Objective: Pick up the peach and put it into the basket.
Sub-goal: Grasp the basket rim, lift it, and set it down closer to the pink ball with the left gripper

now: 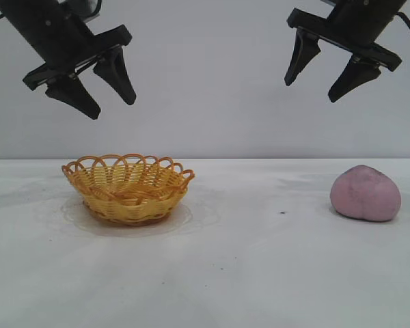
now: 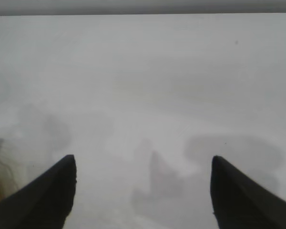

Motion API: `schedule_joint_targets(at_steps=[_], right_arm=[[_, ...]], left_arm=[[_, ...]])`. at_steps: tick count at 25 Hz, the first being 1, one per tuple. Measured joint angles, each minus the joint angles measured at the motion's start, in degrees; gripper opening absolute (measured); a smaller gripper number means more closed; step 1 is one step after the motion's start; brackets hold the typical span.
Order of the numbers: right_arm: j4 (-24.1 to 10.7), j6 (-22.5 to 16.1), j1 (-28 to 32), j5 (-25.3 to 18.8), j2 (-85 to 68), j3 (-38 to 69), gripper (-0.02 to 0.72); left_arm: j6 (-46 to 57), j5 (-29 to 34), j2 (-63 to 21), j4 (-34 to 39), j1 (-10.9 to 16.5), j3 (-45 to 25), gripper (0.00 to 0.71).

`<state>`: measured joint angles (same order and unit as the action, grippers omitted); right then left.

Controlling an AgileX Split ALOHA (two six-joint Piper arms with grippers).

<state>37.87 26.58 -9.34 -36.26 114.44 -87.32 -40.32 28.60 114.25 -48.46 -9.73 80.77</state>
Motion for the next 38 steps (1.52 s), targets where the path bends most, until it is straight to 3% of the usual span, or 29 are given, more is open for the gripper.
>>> schedule_joint_targets(at_steps=[12,16,20,25,32,38], right_arm=[[-0.08,0.47,0.0,0.0,0.0,0.0,0.517],[-0.08,0.7,0.0,0.0,0.0,0.0,0.517],[-0.08,0.82,0.0,0.0,0.0,0.0,0.517],[-0.21,0.92,0.0,0.0,0.0,0.0,0.517],[-0.21,1.24,0.0,-0.12,0.0,0.0,0.517],[-0.33,1.24,0.0,-0.24,0.0,0.0,0.517]], left_arm=[[0.0,0.09,0.0,0.0,0.0,0.0,0.431],[-0.46,2.95,0.0,1.45,0.0,0.48,0.431],[-0.5,9.26,0.0,8.56,0.0,3.69,0.431],[-0.5,22.19,0.58,18.91,0.0,11.46,0.431],[1.22,39.36,7.69,25.75,0.0,23.04,0.431],[2.12,40.93,14.11,31.95,-2.26,30.07,0.431]])
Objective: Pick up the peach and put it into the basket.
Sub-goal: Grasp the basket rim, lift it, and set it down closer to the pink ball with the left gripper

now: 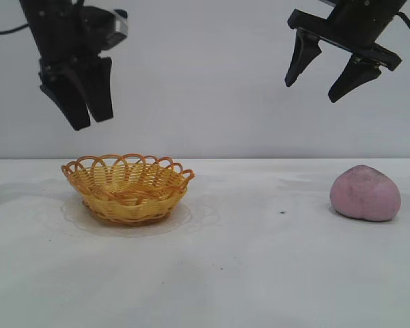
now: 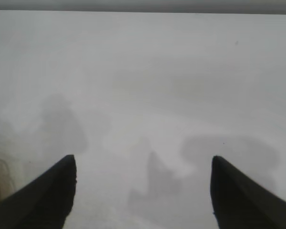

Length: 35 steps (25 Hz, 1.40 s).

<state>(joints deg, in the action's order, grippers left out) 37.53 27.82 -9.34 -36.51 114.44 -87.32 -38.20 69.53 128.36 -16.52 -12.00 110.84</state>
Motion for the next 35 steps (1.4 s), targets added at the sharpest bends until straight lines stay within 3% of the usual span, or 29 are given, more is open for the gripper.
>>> schedule_joint_targets(at_steps=[7,14,16,17,19,24,25,35], right_arm=[[-0.75,0.0,0.0,-0.02,0.0,0.0,0.517],[-1.66,0.0,0.0,-0.02,0.0,0.0,0.517],[-1.66,0.0,0.0,-0.02,0.0,0.0,0.517],[-1.8,0.0,0.0,-0.02,0.0,0.0,0.517],[-1.93,0.0,0.0,-0.02,0.0,0.0,0.517],[-2.2,0.0,0.0,-0.02,0.0,0.0,0.517],[-2.24,0.0,0.0,-0.02,0.0,0.0,0.517],[-2.46,0.0,0.0,-0.02,0.0,0.0,0.517]], left_arm=[[0.49,0.44,4.03,4.2,-3.26,1.44,0.431],[0.85,0.44,7.8,6.86,-3.57,1.96,0.431],[1.43,0.44,8.29,6.98,-3.57,1.96,0.281],[1.69,0.44,8.39,6.98,-3.57,2.05,0.174],[3.0,0.44,8.39,6.02,-3.57,2.2,0.071],[7.67,1.05,6.85,5.36,-3.57,2.33,0.071],[9.55,1.05,6.21,5.07,-3.57,2.33,0.0],[27.08,0.67,0.61,-4.06,-1.64,2.33,0.0]])
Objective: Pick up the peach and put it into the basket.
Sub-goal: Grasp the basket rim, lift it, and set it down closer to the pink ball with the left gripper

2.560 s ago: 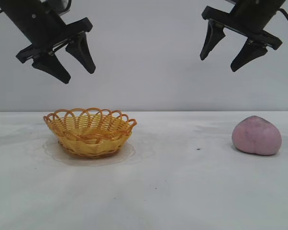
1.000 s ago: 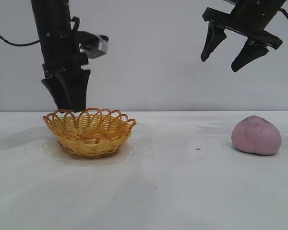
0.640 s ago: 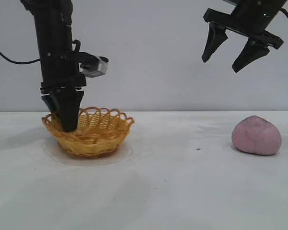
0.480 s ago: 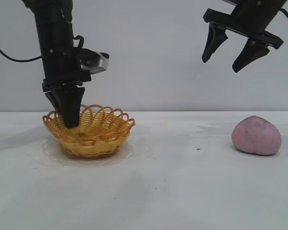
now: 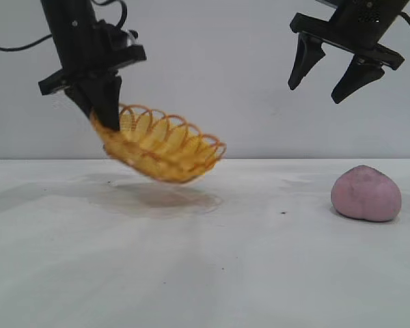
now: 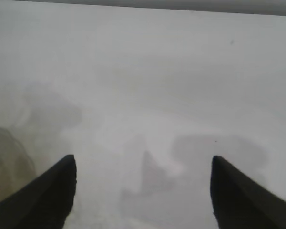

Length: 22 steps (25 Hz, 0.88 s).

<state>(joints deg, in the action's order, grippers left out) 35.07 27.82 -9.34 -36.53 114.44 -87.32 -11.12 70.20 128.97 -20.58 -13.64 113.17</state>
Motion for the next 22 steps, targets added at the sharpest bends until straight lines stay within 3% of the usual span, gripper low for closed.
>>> schedule_joint_targets(at_steps=[7,11,18,22], right_arm=[[0.0,0.0,0.0,0.0,0.0,0.0,0.517],[0.0,0.0,0.0,0.0,0.0,0.0,0.517],[-0.07,0.0,0.0,0.0,0.0,0.0,0.517],[-0.07,0.0,0.0,0.0,0.0,0.0,0.517]], left_arm=[[3.34,-0.1,-0.46,-9.17,-0.22,-1.18,0.0],[3.78,-1.42,-3.16,-11.41,-0.61,-6.49,0.0],[3.59,-17.85,-13.16,-15.9,-3.0,-25.38,0.0],[1.65,-26.48,-14.83,-24.67,-4.9,-36.6,0.0]])
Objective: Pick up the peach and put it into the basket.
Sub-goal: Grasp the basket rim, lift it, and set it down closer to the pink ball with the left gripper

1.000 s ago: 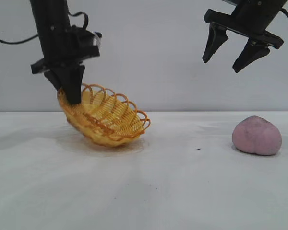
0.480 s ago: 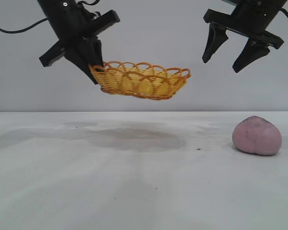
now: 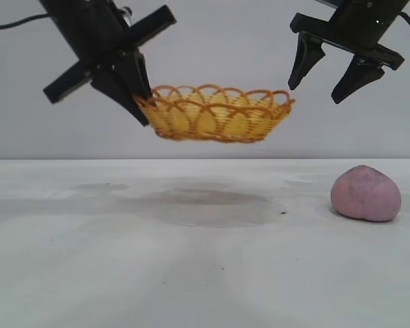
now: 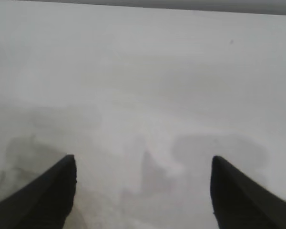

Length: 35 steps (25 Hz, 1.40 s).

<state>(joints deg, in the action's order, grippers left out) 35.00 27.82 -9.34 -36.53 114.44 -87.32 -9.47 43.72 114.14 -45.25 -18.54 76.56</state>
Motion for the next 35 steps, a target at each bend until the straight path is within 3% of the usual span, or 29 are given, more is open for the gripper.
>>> schedule_joint_targets(at_steps=[5,16,17,20,23,30,32,35], right_arm=[[0.0,0.0,0.0,-0.1,0.0,0.0,0.517],[0.0,0.0,0.0,-0.22,0.0,0.0,0.517],[0.0,0.0,0.0,-0.22,0.0,0.0,0.517],[0.0,0.0,0.0,-0.22,0.0,0.0,0.517],[0.0,0.0,0.0,-0.35,0.0,0.0,0.517],[0.0,0.0,0.0,-0.72,0.0,0.0,0.517],[0.0,0.0,0.0,-0.98,0.0,0.0,0.517],[0.0,0.0,0.0,-1.06,0.0,0.0,0.517]], left_arm=[[-5.52,-7.66,0.0,-11.47,-0.71,-8.63,0.0],[-7.1,-9.85,3.12,-15.25,-0.71,-9.38,0.0],[-7.1,-9.85,3.12,-15.25,-0.71,-9.38,0.071],[-7.24,-9.85,3.12,-15.3,-0.71,-9.38,0.071],[-7.24,-9.85,3.12,-15.39,-0.71,-9.38,0.241],[-7.77,-8.8,3.12,-16.03,-0.71,-9.38,0.473],[-8.95,-7.64,3.12,-15.72,-0.71,-9.38,0.527],[-10.25,-4.6,3.16,-12.01,-0.71,-8.5,0.529]])
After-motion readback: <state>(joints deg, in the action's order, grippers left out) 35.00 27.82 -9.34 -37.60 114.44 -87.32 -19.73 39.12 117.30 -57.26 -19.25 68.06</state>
